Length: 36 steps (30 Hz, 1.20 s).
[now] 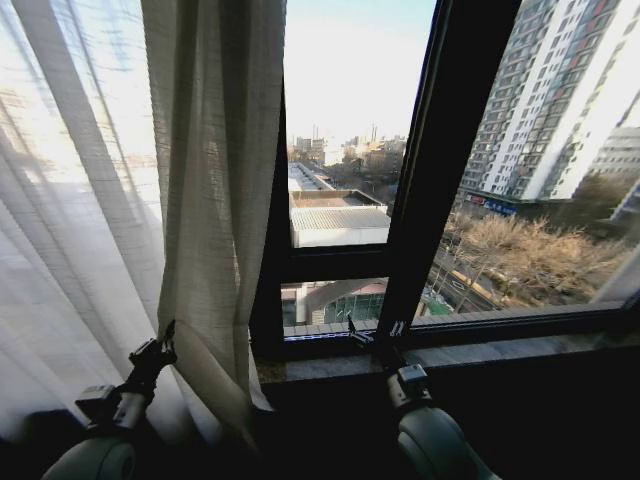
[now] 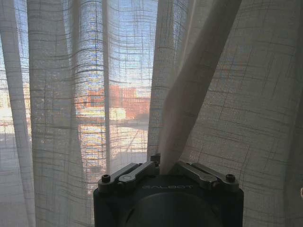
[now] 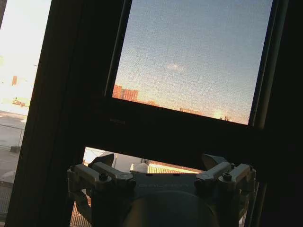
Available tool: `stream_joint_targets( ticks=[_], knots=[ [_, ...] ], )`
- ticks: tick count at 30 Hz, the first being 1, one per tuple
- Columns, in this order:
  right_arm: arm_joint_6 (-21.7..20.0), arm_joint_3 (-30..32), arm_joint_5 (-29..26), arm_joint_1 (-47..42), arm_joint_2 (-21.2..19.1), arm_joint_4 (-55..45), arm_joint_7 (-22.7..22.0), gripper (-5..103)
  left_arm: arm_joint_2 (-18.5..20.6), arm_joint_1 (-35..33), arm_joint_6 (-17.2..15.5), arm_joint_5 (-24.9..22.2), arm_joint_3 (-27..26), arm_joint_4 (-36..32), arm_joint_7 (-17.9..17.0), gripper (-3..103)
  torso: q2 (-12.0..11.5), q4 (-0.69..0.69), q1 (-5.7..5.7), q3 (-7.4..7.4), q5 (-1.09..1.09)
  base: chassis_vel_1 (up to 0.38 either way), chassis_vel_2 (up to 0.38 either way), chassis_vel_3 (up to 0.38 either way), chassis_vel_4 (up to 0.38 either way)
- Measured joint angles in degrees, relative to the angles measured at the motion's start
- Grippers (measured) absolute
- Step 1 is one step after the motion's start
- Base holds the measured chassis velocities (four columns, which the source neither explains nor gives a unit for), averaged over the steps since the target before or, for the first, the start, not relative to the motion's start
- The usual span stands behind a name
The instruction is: Open the curtains by pulling them apart, changing their state from closed to fully open.
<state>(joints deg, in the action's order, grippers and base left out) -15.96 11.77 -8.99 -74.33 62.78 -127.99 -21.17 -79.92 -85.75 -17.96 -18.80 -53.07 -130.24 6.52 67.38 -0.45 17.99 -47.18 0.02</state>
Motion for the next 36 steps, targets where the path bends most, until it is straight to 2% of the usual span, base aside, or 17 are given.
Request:
stream_joint_targets(
  ticks=[27,36],
  knots=[
    [0.0,-0.9,-0.1,0.5,0.5,0.5,-0.1,100,0.0,-0.3,0.8,0.0,-0.1,0.4,0.0,0,0.0,0.01,0.0,0.0,-0.01,0.35,0.352,-0.351,-0.355],
    [1.5,-0.9,-0.1,0.8,0.7,1.4,0.9,100,-0.9,-0.5,1.2,0.4,-0.1,0.5,0.0,0,0.0,0.02,0.01,0.0,-0.03,0.297,0.283,-0.312,-0.3]
  ],
)
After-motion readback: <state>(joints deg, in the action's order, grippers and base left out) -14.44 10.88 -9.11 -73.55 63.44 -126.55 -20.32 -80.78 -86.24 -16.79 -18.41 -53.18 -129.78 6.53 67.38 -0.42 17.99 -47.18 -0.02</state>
